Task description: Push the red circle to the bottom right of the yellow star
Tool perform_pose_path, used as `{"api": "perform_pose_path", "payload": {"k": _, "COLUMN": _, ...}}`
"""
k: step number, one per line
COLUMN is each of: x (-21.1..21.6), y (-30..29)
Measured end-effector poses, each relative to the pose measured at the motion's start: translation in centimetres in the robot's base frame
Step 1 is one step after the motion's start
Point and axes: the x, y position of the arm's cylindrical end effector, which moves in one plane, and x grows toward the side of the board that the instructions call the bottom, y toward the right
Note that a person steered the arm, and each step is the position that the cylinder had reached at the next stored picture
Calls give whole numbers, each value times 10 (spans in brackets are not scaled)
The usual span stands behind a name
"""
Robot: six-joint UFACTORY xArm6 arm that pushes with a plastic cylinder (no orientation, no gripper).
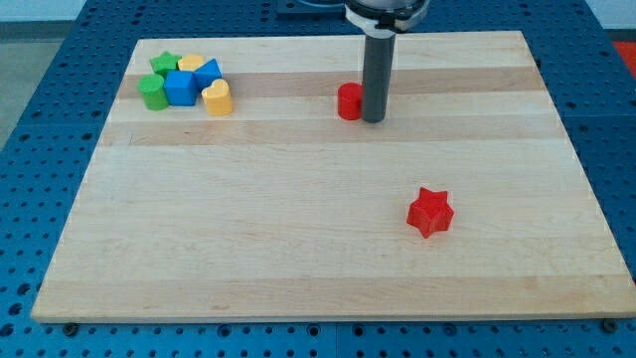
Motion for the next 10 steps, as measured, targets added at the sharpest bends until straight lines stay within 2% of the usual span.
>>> {"api": "perform_pose_path", "payload": {"k": 3, "x": 0, "y": -59}}
{"api": "perform_pose_path", "payload": {"k": 6, "x": -18, "y": -80}}
{"api": "perform_pose_path", "payload": {"k": 7, "x": -18, "y": -80}}
{"api": "perform_pose_path", "payload": {"k": 9, "x": 8, "y": -71}}
{"api": "perform_pose_path", "payload": {"k": 10, "x": 8, "y": -50}}
